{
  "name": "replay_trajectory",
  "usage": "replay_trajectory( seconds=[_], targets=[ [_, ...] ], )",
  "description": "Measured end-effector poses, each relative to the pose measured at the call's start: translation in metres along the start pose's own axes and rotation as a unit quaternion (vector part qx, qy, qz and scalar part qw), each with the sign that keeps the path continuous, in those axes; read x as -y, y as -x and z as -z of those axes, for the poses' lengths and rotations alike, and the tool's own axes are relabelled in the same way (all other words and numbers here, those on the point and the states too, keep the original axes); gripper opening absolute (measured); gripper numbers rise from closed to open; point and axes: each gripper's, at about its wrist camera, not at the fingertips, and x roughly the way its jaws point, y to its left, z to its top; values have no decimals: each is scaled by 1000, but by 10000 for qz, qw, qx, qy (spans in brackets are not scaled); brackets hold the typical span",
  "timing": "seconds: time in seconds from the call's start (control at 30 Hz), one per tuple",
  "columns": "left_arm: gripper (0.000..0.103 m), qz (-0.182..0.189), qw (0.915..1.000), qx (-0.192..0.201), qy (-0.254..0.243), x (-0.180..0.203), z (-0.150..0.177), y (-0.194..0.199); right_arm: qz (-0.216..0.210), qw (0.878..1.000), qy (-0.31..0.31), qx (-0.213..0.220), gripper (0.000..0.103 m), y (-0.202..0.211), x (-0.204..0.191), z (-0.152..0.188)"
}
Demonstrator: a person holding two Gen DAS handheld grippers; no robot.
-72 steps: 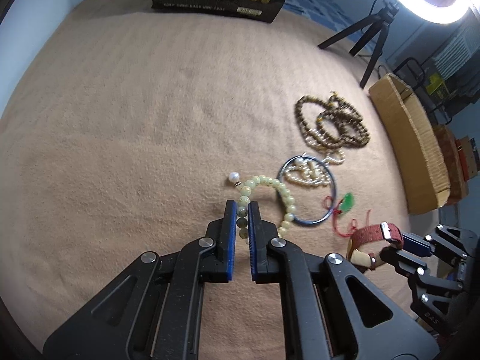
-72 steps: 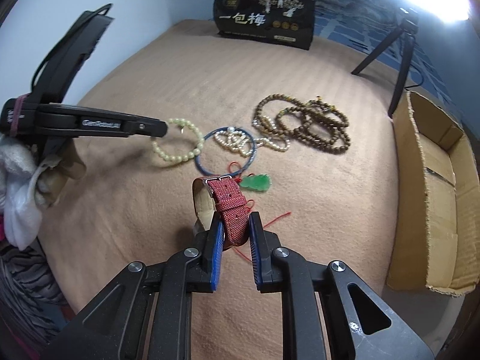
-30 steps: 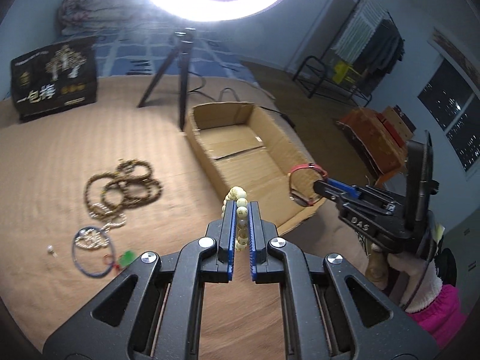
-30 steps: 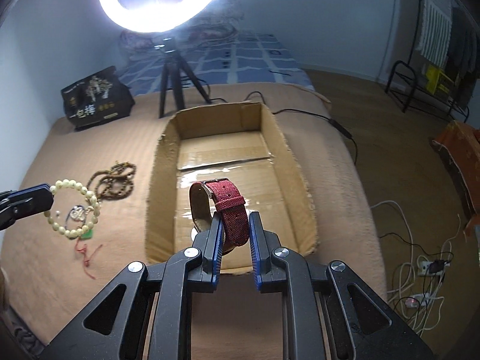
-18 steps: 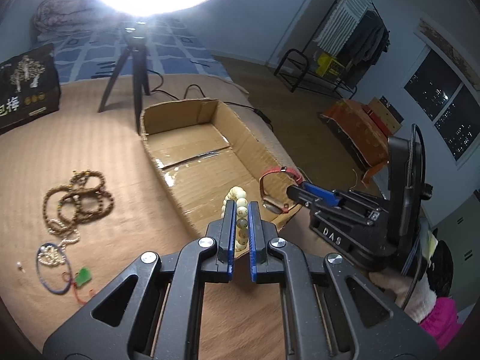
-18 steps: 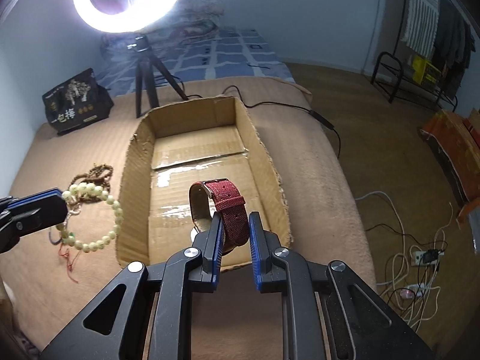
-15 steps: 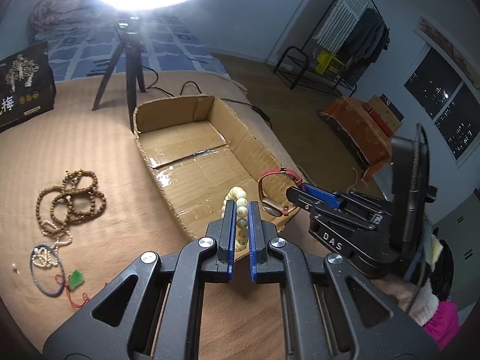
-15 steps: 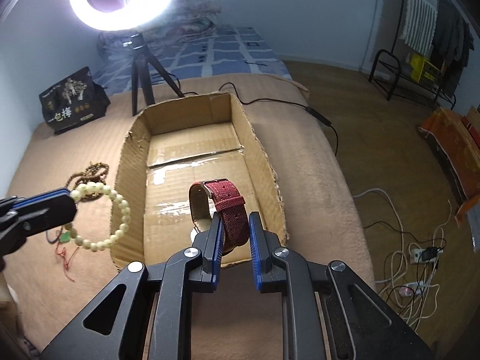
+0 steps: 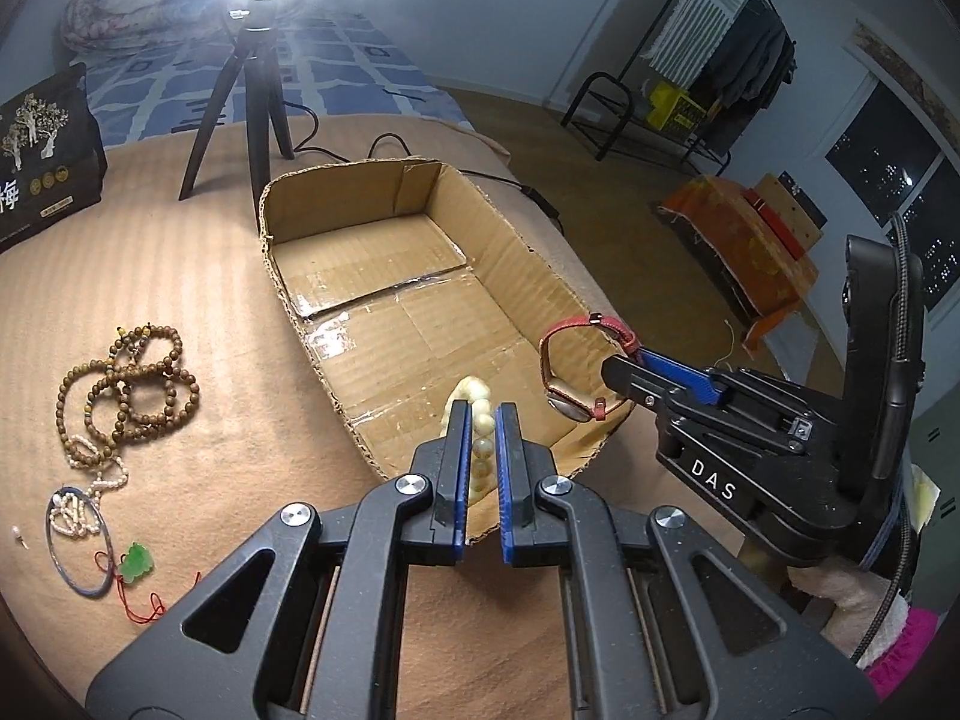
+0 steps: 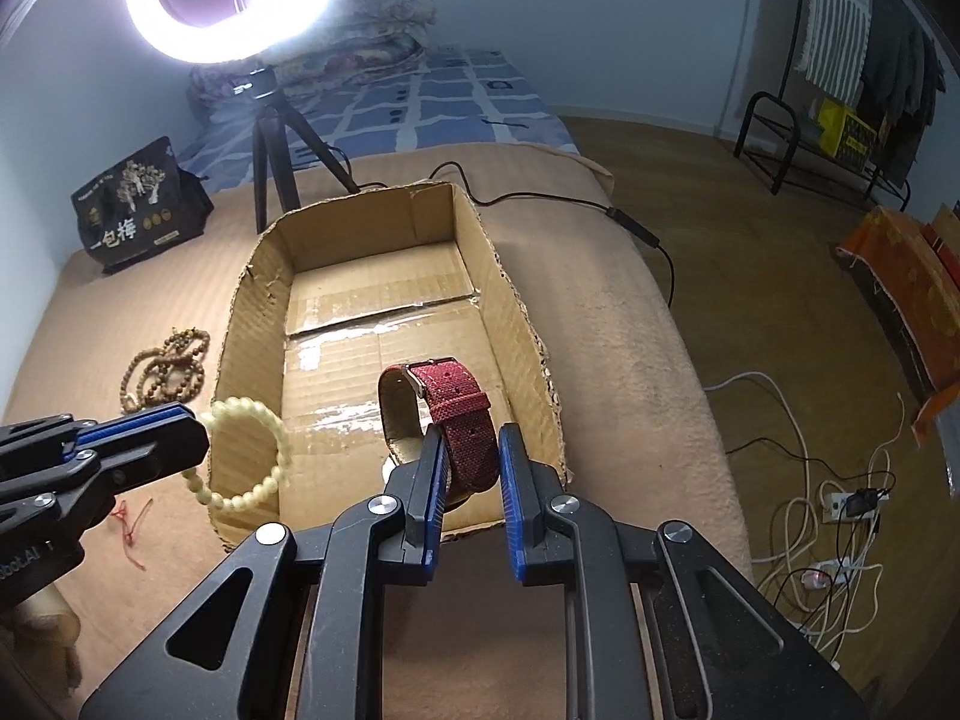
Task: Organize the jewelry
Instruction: 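Carry the bracelet and watch into the cardboard box and open both tools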
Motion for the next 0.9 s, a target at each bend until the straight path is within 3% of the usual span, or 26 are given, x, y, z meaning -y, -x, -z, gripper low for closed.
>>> replay_trajectory(
  seconds=[0.07,0.1,0.2,0.57,0.67,0.77,0.9],
  targets=[
    [5,-50,10000,22,-10,-1,-1,1,7,10000,4,-12,20,0,-1,0],
    [7,-72,10000,14,-21,-1,-1,1,31,10000,-4,4,28,1,0,0],
    [21,-170,9998,42,-45,-2,0,2,82,9999,-32,114,41,5,0,-1],
    [21,-330,9994,107,-35,-10,2,15,132,9998,-52,167,42,10,-2,-2],
    [21,-399,9991,146,-56,-13,3,20,127,9997,-52,219,47,14,-5,-2],
    [31,-437,9989,167,-86,-16,5,26,108,9995,-36,289,51,18,-9,-3],
    [32,-547,9982,217,-132,-23,6,35,39,9995,-8,329,55,22,-17,-4]
  ],
)
